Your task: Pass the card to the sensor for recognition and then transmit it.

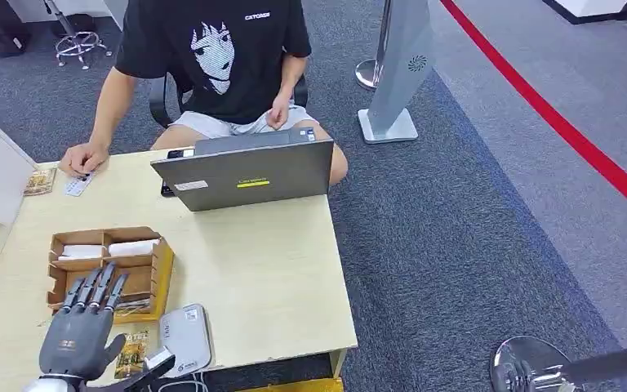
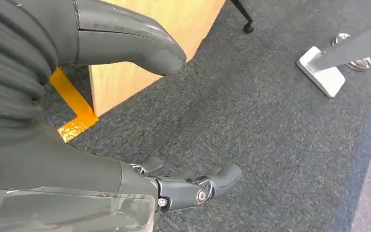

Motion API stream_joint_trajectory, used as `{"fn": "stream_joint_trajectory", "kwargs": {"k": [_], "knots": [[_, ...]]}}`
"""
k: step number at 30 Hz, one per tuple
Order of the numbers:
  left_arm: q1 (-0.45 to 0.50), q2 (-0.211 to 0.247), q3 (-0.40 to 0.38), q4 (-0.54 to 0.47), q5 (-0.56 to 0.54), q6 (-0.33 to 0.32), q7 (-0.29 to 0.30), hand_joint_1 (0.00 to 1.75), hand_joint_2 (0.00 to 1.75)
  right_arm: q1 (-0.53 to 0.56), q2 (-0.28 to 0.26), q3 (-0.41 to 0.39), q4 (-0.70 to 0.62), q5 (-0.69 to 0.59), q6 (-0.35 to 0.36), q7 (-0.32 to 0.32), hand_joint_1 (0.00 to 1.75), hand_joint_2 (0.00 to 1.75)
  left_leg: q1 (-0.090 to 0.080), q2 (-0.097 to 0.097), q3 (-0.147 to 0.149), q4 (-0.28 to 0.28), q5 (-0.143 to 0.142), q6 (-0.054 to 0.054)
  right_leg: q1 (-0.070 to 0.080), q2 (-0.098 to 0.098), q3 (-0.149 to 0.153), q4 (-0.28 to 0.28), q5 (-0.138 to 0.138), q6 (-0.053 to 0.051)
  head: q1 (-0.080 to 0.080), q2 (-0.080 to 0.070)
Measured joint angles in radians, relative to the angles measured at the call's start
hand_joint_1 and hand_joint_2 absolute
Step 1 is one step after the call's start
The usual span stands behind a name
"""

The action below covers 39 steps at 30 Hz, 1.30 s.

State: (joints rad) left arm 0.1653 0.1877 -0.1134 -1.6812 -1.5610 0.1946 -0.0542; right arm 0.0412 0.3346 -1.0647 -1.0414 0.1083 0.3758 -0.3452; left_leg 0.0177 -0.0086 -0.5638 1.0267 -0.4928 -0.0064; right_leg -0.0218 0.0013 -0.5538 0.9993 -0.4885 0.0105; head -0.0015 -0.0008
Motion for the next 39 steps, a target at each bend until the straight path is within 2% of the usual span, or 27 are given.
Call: {"fn": "stream_joint_trajectory", "kwargs": {"k": [5, 13, 14, 15, 29, 31, 36, 39], "knots": [[-0.007, -0.023, 0.023, 0.018, 0.0, -0.008, -0.016, 0.0, 1.75, 0.0, 0.0, 0.011, 0.0, 0.002, -0.008, 0.0, 0.0, 1.75, 0.0, 0.0, 0.0, 0.0, 0.0, 0.0, 0.0, 0.0, 0.0, 0.0, 0.0, 0.0, 0.0, 0.0], [-0.004, -0.024, 0.034, 0.03, 0.006, -0.06, -0.017, 0.0, 1.75, 0.0, 0.0, 0.012, 0.0, 0.019, -0.008, 0.002, 0.0, 1.75, 0.0, 0.0, 0.0, 0.0, 0.0, 0.0, 0.0, 0.0, 0.0, 0.0, 0.0, 0.0, 0.0, 0.0], [-0.002, -0.024, 0.036, 0.029, 0.005, -0.068, -0.016, 0.26, 1.75, 0.0, 0.0, 0.011, 0.0, 0.019, -0.009, 0.003, 0.0, 1.75, 0.0, 0.0, 0.0, 0.0, 0.0, 0.0, 0.0, 0.0, 0.0, 0.0, 0.0, 0.0, 0.0, 0.0], [0.0, -0.024, 0.037, 0.026, 0.002, -0.075, -0.013, 1.71, 1.75, 0.0, 0.0, 0.01, 0.0, 0.019, -0.009, 0.003, 0.0, 1.75, 0.0, 0.0, 0.0, 0.0, 0.0, 0.0, 0.0, 0.0, 0.0, 0.0, 0.0, 0.0, 0.0, 0.0], [0.002, -0.033, 0.053, -0.008, -0.001, -0.08, 0.029, 1.75, 1.75, 0.012, 0.0, 0.016, -0.01, -0.014, -0.028, 0.009, 0.0, 1.75, 0.0, 0.0, 0.0, 0.0, 0.0, 0.0, 0.0, 0.0, 0.0, 0.0, 0.0, 0.0, 0.0, 0.0], [0.001, -0.033, 0.056, -0.009, -0.001, -0.08, 0.045, 1.75, 1.75, 0.016, 0.0, 0.019, -0.014, -0.019, -0.034, 0.009, 0.0, 1.75, 0.0, 0.001, 0.0, 0.0, 0.0, 0.0, 0.0, 0.0, 0.0, 0.0, 0.0, 0.0, 0.0, 0.0], [-0.008, -0.03, 0.056, -0.016, -0.001, -0.053, 0.143, 1.75, 1.75, 0.031, 0.0, 0.044, -0.035, -0.044, -0.064, 0.008, 0.0, 1.75, 0.0, 0.0, 0.0, 0.0, 0.0, 0.0, 0.0, 0.0, -0.001, 0.0, 0.0, 0.0, 0.0, 0.0], [-0.037, -0.028, 0.058, -0.023, -0.001, -0.024, 0.159, 1.75, 1.75, 0.042, 0.0, 0.066, -0.048, -0.056, -0.075, 0.01, 0.0, 1.75, 0.0, 0.0, 0.0, 0.0, 0.0, 0.0, 0.0, 0.0, 0.0, 0.0, 0.0, 0.0, 0.0, 0.0]]}}
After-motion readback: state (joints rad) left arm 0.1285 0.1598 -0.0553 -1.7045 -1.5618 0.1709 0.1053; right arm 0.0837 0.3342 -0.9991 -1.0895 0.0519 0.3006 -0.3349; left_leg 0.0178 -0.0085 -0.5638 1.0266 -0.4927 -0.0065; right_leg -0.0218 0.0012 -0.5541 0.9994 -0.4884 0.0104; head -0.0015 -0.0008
